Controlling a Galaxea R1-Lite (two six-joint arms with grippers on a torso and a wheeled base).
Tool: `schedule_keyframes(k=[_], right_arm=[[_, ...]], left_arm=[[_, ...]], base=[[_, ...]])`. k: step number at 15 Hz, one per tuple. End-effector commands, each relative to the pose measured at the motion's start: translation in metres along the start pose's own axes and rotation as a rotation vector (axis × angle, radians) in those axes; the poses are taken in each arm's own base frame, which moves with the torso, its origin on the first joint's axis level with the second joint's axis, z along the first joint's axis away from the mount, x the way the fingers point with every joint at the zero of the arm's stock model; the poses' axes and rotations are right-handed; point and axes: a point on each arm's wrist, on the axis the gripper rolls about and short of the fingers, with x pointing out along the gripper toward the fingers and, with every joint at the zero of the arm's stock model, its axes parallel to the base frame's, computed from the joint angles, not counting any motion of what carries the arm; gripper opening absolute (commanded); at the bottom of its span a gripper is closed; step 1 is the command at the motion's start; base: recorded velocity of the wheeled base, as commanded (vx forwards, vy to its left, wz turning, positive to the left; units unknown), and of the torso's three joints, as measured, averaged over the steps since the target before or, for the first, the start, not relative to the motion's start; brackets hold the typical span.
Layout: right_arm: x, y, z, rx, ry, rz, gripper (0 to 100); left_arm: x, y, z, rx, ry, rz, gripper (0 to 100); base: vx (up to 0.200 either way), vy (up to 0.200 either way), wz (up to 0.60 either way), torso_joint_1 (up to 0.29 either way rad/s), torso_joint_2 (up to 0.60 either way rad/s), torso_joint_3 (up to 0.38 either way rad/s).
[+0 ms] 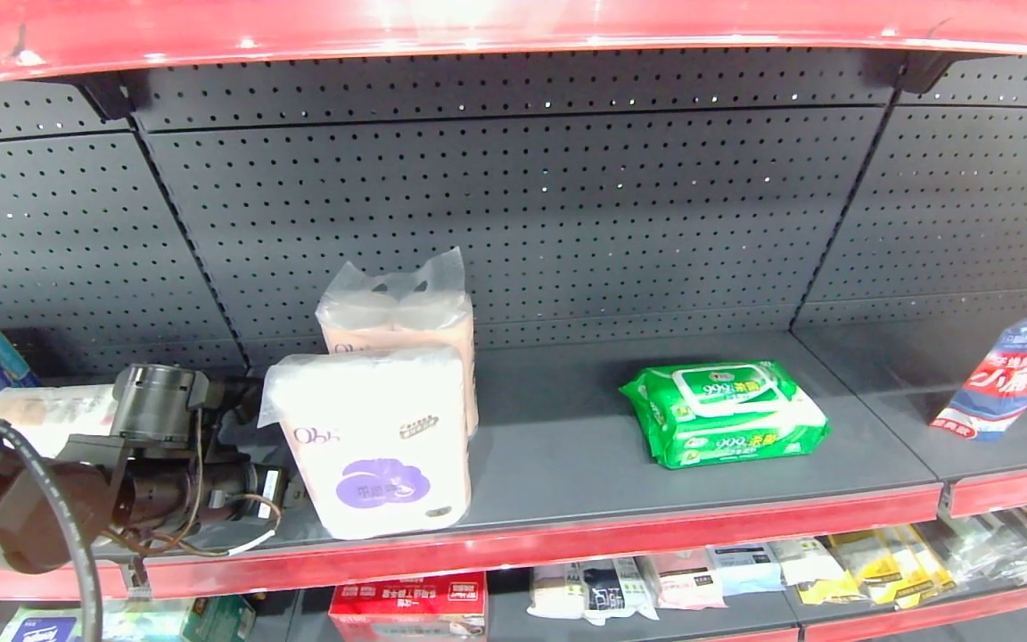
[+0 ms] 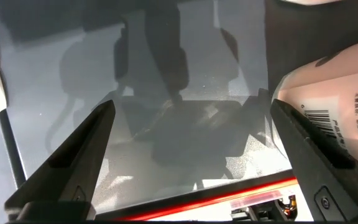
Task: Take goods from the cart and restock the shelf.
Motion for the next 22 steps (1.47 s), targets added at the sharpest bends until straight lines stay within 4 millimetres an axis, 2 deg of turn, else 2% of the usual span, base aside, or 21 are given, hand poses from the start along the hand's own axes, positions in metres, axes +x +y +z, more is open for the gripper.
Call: schedule_keyframes(k=[1, 7, 11, 14, 17, 19, 20, 21, 22], right_arm=[[0.0, 0.0, 0.0, 0.0, 0.0, 0.0, 100], [0.0, 0.0, 0.0, 0.0, 0.0, 0.0, 100], [0.0, 0.0, 0.0, 0.0, -0.002, 0.0, 100], [0.0, 0.0, 0.0, 0.0, -0.002, 0.0, 100], [0.0, 0.0, 0.0, 0.0, 0.0, 0.0, 100], [0.0, 0.0, 0.0, 0.0, -0.002, 0.0, 100], [0.0, 0.0, 0.0, 0.0, -0.002, 0.0, 100], [0.0, 0.0, 0.0, 0.0, 0.0, 0.0, 100], [0.0, 0.0, 0.0, 0.0, -0.002, 0.0, 100]], left_arm=[[0.0, 0.0, 0.0, 0.0, 0.002, 0.0, 100], [-0.005, 0.0, 0.001, 0.001, -0.011, 0.0, 100], [-0.035, 0.007, 0.003, -0.015, -0.092, 0.027, 100], [-0.054, 0.01, -0.006, -0.026, -0.123, 0.048, 100], [-0.098, 0.007, -0.026, -0.03, -0.173, 0.082, 100], [-0.143, 0.003, -0.041, -0.027, -0.238, 0.087, 100], [-0.156, 0.001, -0.049, -0.026, -0.266, 0.088, 100], [-0.178, -0.001, -0.067, -0.035, -0.329, 0.1, 100], [-0.185, -0.001, -0.077, -0.04, -0.366, 0.115, 100]], base=[[0.0, 0.0, 0.0, 0.0, 0.0, 0.0], [0.0, 0.0, 0.0, 0.0, 0.0, 0.0], [0.0, 0.0, 0.0, 0.0, 0.0, 0.0], [0.0, 0.0, 0.0, 0.0, 0.0, 0.0], [0.0, 0.0, 0.0, 0.0, 0.0, 0.0], [0.0, 0.0, 0.0, 0.0, 0.0, 0.0], [0.0, 0.0, 0.0, 0.0, 0.0, 0.0], [0.0, 0.0, 0.0, 0.0, 0.0, 0.0], [0.0, 0.0, 0.0, 0.0, 0.0, 0.0]])
